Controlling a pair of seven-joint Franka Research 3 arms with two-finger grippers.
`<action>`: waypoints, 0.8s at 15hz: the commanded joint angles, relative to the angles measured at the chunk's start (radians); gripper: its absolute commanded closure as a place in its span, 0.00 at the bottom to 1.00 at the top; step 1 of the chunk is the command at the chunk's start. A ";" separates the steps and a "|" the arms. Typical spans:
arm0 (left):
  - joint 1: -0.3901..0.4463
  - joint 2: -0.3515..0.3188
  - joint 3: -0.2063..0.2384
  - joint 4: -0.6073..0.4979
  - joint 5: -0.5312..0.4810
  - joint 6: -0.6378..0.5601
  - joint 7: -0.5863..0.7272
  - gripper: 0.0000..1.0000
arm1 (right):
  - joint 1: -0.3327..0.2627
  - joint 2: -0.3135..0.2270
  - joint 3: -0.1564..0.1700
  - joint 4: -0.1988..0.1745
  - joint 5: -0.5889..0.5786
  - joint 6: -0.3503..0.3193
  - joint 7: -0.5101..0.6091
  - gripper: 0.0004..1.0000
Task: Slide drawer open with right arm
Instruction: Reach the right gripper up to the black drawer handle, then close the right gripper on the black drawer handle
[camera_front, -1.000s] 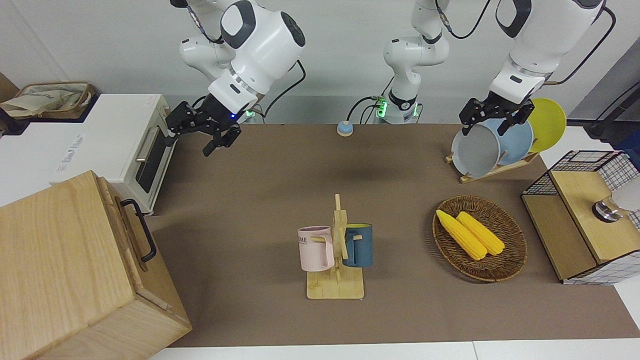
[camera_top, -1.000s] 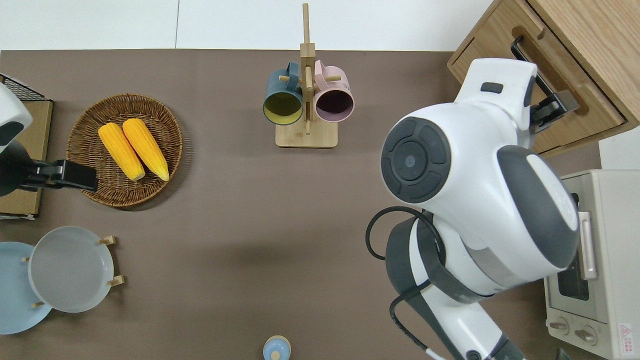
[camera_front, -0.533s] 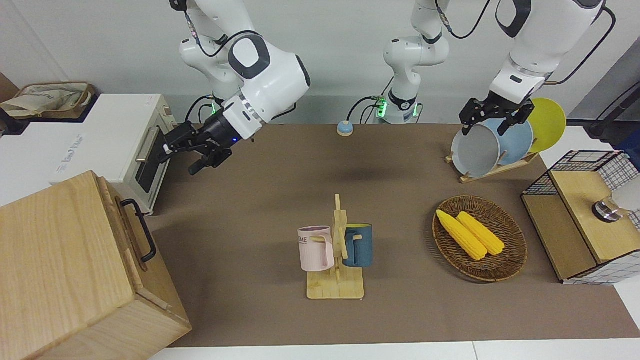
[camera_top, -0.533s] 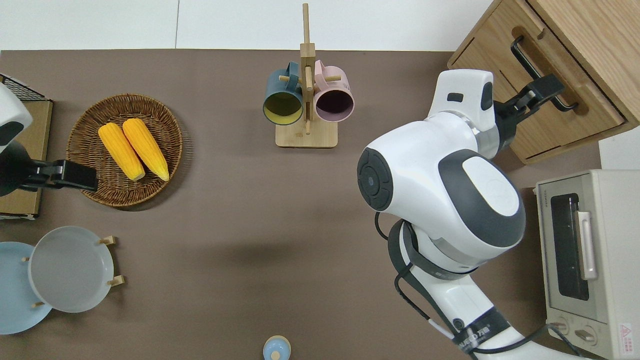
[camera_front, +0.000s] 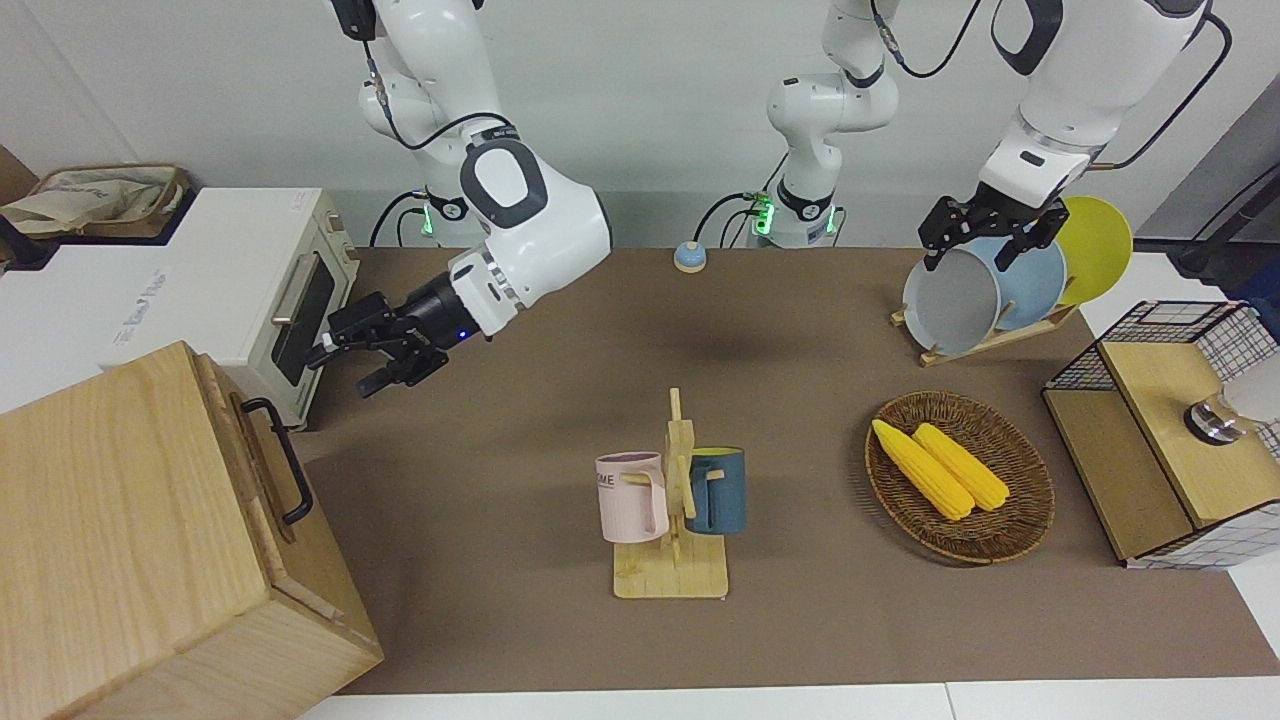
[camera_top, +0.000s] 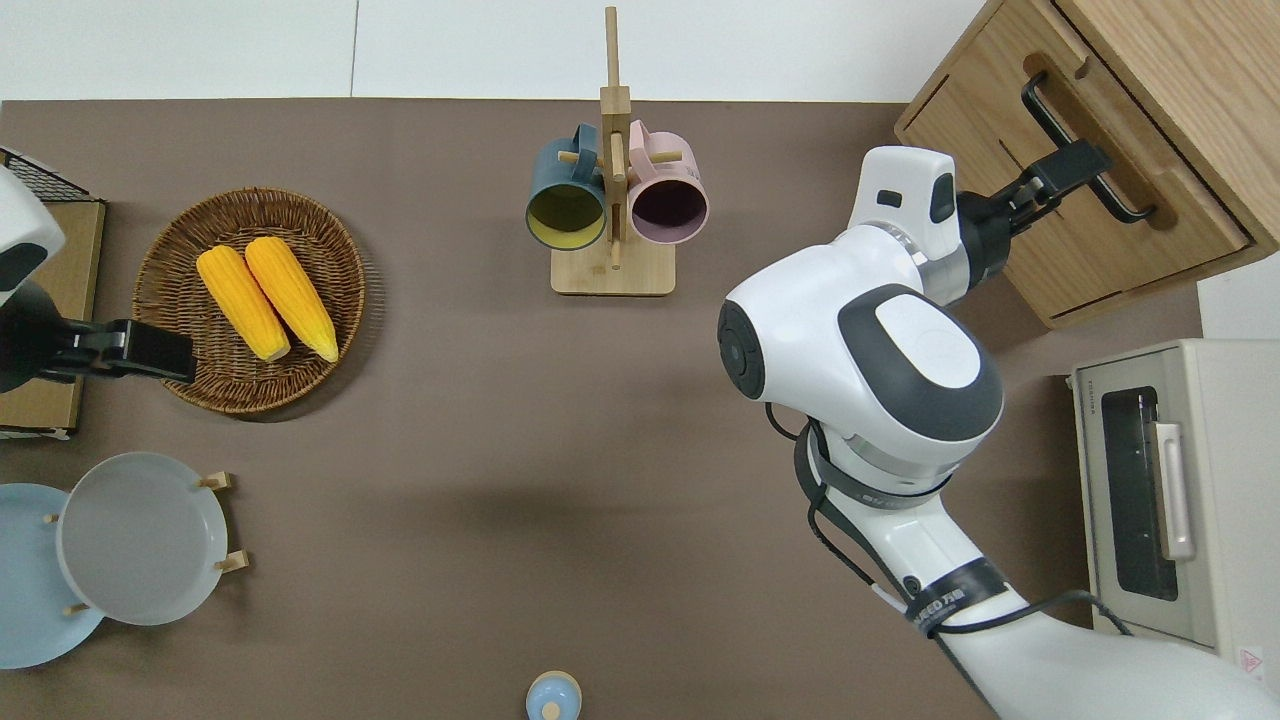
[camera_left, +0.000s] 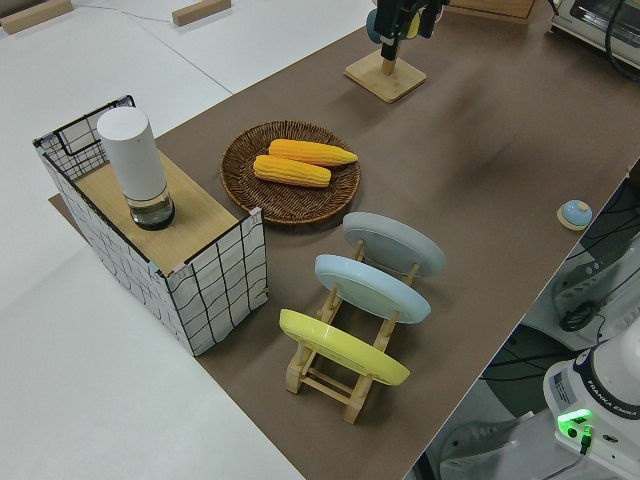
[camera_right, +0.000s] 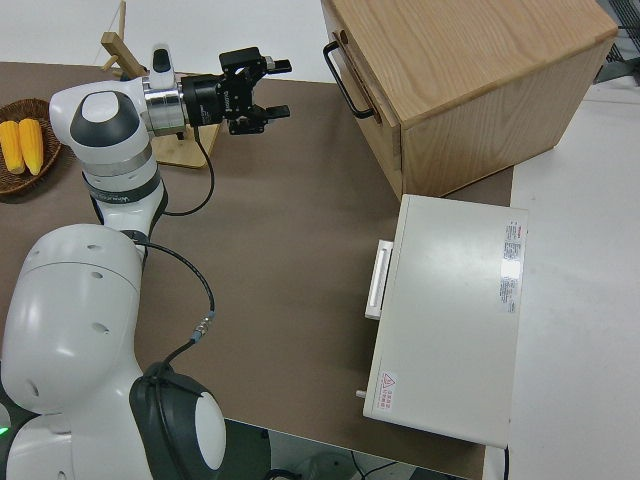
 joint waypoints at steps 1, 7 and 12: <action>0.005 0.011 -0.007 0.024 0.017 -0.020 0.010 0.01 | -0.014 0.028 -0.018 -0.014 -0.092 0.021 0.074 0.01; 0.005 0.011 -0.007 0.026 0.017 -0.020 0.010 0.01 | -0.014 0.096 -0.055 -0.014 -0.175 0.019 0.185 0.02; 0.005 0.011 -0.007 0.024 0.017 -0.020 0.010 0.01 | -0.017 0.131 -0.077 -0.013 -0.269 0.024 0.265 0.02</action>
